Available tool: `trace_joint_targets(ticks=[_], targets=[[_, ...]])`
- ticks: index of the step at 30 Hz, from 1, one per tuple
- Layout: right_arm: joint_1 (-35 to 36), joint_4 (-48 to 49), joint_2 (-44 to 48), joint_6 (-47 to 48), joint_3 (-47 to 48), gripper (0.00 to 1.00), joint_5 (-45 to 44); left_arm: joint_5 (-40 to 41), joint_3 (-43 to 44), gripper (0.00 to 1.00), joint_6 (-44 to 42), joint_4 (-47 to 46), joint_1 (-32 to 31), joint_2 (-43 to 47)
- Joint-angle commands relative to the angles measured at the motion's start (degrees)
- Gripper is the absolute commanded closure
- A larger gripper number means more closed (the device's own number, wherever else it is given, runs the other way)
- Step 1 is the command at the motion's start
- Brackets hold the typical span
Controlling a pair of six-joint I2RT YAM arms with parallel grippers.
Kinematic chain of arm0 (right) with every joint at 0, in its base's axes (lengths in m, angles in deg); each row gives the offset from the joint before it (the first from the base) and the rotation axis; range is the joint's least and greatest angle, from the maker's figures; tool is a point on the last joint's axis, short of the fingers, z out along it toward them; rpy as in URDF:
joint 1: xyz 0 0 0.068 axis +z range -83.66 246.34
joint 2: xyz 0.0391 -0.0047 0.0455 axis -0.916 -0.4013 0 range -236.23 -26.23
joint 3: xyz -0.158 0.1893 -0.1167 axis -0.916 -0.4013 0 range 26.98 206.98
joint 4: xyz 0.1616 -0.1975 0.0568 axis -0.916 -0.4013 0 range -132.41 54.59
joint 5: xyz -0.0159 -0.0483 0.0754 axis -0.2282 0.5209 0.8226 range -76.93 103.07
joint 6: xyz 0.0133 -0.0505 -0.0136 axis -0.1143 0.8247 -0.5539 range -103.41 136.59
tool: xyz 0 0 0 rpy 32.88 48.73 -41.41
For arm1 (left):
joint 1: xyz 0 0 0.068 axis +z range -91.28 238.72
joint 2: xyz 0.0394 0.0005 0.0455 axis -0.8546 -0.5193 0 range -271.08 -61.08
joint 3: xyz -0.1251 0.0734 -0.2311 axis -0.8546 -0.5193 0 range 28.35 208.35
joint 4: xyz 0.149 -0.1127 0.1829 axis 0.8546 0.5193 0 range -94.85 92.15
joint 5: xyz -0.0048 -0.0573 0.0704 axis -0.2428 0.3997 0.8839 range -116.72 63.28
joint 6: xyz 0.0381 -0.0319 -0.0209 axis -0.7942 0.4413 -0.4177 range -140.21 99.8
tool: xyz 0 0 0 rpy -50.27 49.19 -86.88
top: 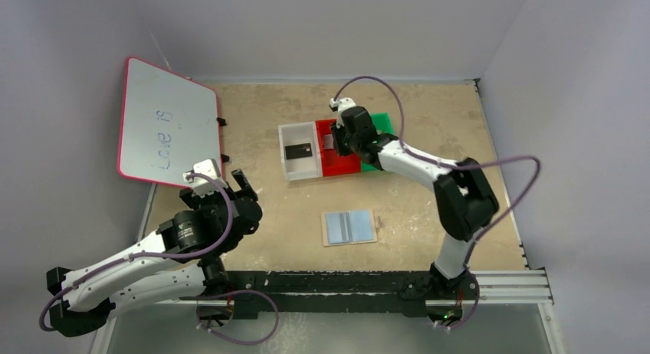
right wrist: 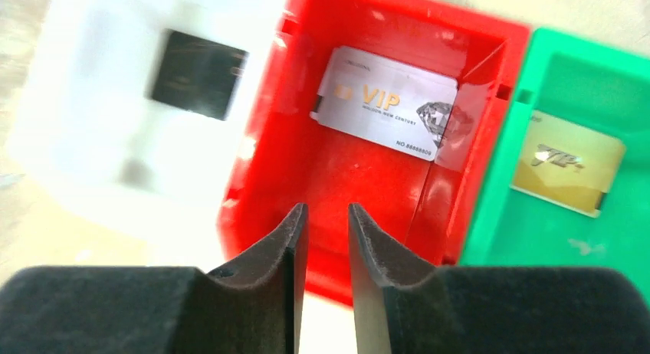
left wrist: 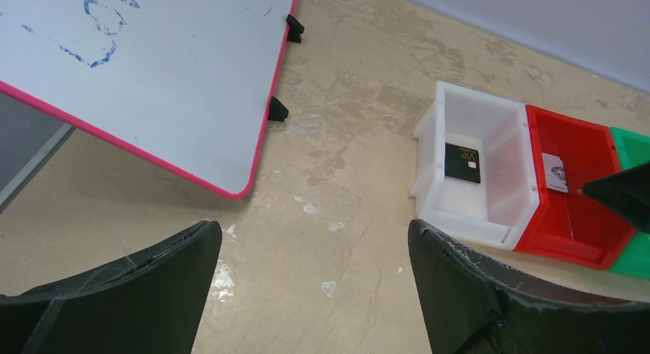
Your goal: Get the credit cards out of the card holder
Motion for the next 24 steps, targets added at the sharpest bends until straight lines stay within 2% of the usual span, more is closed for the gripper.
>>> trace_joint_targets(ticks=[1, 4, 6, 9, 12, 15, 17, 21, 24], targets=[[1.71, 4.34, 13.71, -3.26, -5.26, 0.66, 3.83, 2.22, 2.27, 0.08, 0.98, 0.33, -0.04, 0.01], [3.46, -0.63, 18.66, -8.1, -9.03, 0.63, 1.64, 2.13, 2.34, 0.08, 1.04, 0.39, -0.06, 0.02], [8.24, -1.22, 22.92, -11.36, -13.72, 0.61, -2.78, 2.28, 2.38, 0.07, 1.13, 0.51, -0.03, 0.02], [15.48, -1.51, 29.39, -20.07, -21.94, 0.47, -9.85, 2.31, 2.59, 0.06, 1.62, 0.96, -0.05, 0.03], [19.74, -4.63, 32.89, -27.96, -26.89, 0.46, -12.91, 2.1, 2.81, 0.06, 1.81, 1.4, -0.06, 0.12], [25.96, -6.8, 33.39, -33.08, -28.87, 0.47, -17.68, 2.04, 2.91, 0.06, 2.27, 1.75, -0.06, 0.3], [28.63, -7.25, 31.92, -34.3, -28.87, 0.46, -17.87, 2.4, 2.86, 0.06, 2.28, 1.64, -0.04, 0.37], [32.14, -12.57, 27.56, -37.29, -26.78, 0.45, -22.47, 2.75, 2.92, 0.06, 2.79, 2.19, -0.06, 0.03], [33.22, -14.62, 24.56, -37.98, -25.51, 0.47, -22.45, 3.13, 2.89, 0.06, 3.0, 2.37, -0.03, -0.37]])
